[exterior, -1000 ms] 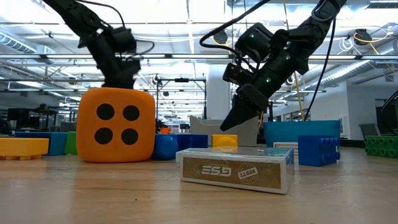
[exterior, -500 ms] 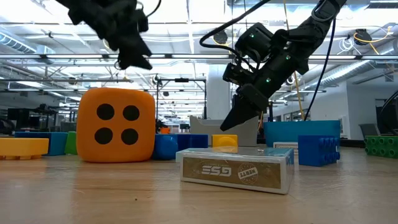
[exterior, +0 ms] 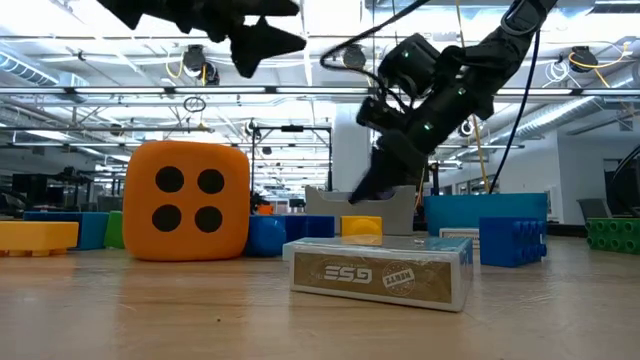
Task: Pick & Place Toys
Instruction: Put the black deck of cards into the blue bin, then put the orange gamepiece into the black bin
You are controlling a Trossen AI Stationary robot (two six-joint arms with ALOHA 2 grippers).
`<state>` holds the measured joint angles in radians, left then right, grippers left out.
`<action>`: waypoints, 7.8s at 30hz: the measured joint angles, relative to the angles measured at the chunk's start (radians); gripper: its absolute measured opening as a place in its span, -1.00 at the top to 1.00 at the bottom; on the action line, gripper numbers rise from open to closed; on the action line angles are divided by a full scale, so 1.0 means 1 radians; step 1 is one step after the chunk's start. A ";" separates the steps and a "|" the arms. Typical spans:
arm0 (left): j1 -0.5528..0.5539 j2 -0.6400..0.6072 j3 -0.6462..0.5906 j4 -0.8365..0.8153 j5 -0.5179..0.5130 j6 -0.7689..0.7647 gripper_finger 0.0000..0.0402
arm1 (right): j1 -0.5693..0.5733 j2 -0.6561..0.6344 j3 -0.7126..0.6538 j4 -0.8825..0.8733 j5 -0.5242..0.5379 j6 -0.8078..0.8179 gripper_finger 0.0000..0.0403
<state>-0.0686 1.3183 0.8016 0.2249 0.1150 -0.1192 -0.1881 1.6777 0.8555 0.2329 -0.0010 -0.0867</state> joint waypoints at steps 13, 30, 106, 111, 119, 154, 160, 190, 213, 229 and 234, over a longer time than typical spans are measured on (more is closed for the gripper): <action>-0.037 0.142 -0.021 0.320 -0.119 0.064 -0.20 | 0.006 -0.007 0.001 0.301 -0.034 0.135 -0.26; 0.079 0.082 -0.021 0.222 -0.087 0.140 -0.20 | 0.182 -0.564 0.001 -0.393 0.058 0.278 -0.26; 0.191 0.082 -0.021 0.189 -0.034 0.098 -0.20 | 0.231 -0.145 -0.076 -0.675 0.078 0.468 -0.95; 0.191 0.082 -0.021 0.189 -0.035 0.097 -0.20 | 0.231 -0.145 -0.079 -0.667 0.078 0.468 -0.90; 0.191 0.082 -0.021 0.190 -0.035 0.087 -0.20 | 0.227 -0.152 -0.078 -0.668 0.075 0.442 -0.49; 0.184 0.082 -0.020 0.182 -0.027 0.080 -0.20 | -0.445 -0.482 0.185 -1.028 0.130 0.024 -0.50; 0.184 0.082 -0.020 0.182 -0.026 0.080 -0.20 | -0.547 -0.404 0.185 -1.007 0.100 -0.061 -0.50; 0.179 0.082 -0.020 0.145 -0.027 0.083 -0.20 | -0.578 -0.162 0.059 -0.821 0.074 -0.098 -0.51; 0.179 0.082 -0.021 0.146 -0.027 0.064 -0.20 | -0.575 -0.357 0.053 -0.829 0.120 -0.168 -0.73; 0.181 -0.101 -0.020 -0.014 -0.027 0.115 -0.20 | -0.349 -0.664 0.053 -0.728 -0.135 0.076 -0.69; 0.164 -0.146 -0.021 -0.086 -0.028 0.114 -0.20 | -0.200 -0.643 0.053 -0.706 -0.134 0.083 -0.69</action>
<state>0.0953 1.1724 0.7807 0.1390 0.0874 -0.0050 -0.3881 1.0343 0.9085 -0.4727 -0.1349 -0.0036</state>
